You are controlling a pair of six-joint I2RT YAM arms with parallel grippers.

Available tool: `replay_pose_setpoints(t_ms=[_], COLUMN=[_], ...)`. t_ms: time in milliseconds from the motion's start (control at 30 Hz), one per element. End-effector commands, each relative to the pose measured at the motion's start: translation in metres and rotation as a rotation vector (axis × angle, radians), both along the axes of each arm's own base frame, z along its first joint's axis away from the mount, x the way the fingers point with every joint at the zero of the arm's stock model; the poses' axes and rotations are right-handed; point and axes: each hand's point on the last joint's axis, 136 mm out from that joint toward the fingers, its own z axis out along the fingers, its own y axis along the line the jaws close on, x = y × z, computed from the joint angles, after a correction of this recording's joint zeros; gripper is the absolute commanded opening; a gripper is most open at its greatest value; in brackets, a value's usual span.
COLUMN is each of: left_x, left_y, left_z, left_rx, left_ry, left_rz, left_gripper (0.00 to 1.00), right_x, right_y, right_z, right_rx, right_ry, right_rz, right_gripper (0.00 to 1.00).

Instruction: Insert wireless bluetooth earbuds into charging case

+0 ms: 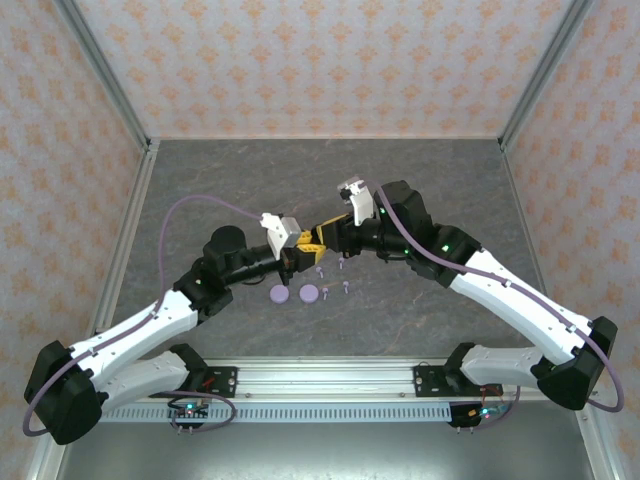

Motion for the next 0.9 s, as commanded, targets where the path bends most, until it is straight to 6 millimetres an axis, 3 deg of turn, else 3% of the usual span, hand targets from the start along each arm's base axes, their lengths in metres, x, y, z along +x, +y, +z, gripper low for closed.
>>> replay_pose_setpoints(t_ms=[0, 433, 867], left_x=[0.002, 0.004, 0.006], left_y=[-0.002, -0.004, -0.008], left_z=[0.027, 0.029, 0.025], left_rx=[-0.034, -0.035, -0.041], left_ry=[-0.08, -0.078, -0.044], left_rz=[0.004, 0.003, 0.002], left_gripper=[0.0, 0.0, 0.0], right_x=[0.0, -0.004, 0.006], right_y=[0.0, 0.005, 0.0], right_z=[0.011, 0.011, 0.02], right_rx=[-0.002, 0.017, 0.031], right_ry=[-0.029, -0.025, -0.096], right_rz=[0.0, 0.032, -0.02], right_gripper=[0.2, 0.2, 0.19])
